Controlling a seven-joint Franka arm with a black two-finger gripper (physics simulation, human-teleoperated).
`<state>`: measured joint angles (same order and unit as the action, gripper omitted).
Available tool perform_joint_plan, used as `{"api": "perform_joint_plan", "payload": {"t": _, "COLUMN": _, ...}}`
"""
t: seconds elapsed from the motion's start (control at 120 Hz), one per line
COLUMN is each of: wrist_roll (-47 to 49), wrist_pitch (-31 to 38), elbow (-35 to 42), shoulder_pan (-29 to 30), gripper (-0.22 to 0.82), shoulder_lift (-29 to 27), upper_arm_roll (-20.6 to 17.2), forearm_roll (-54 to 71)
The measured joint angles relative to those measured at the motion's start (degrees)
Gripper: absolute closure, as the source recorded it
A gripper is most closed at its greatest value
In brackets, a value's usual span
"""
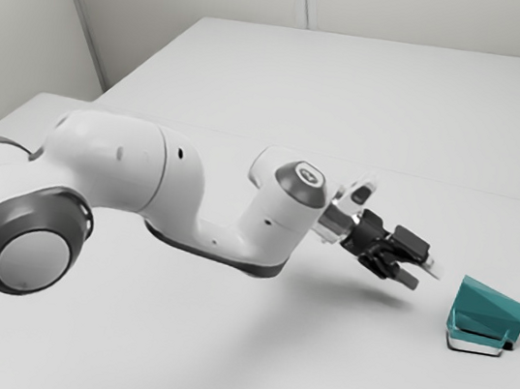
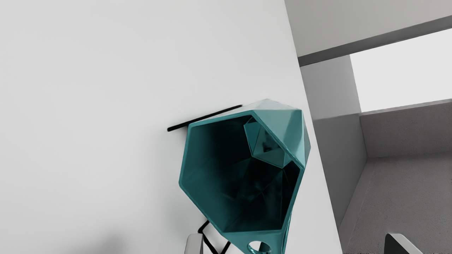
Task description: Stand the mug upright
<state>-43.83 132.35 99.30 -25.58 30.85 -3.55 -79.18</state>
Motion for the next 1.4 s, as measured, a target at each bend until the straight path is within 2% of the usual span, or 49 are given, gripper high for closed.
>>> {"api": "perform_joint_plan", "payload": {"t": 0.492, "wrist_roll": -0.6, "wrist_pitch": 0.0, "elbow": -7.5, "shoulder_pan": -3.6, "gripper": 0.05, "shoulder_lift": 5.6, "upper_arm_roll": 0.0, "forearm_roll": -0.1}}
{"api": "perform_joint_plan", "payload": {"t": 0.992, "wrist_roll": -0.8, "wrist_pitch": 0.1, "elbow": -11.2, "shoulder_pan": -5.1, "gripper": 0.06, "shoulder_lift": 8.9, "upper_arm_roll": 0.0, "forearm_roll": -0.2}}
{"api": "perform_joint_plan", "payload": {"t": 1.4, "wrist_roll": -0.8, "wrist_pitch": 0.1, "elbow": -12.0, "shoulder_pan": -5.6, "gripper": 0.19, "shoulder_lift": 9.9, "upper_arm_roll": 0.0, "forearm_roll": -0.8}}
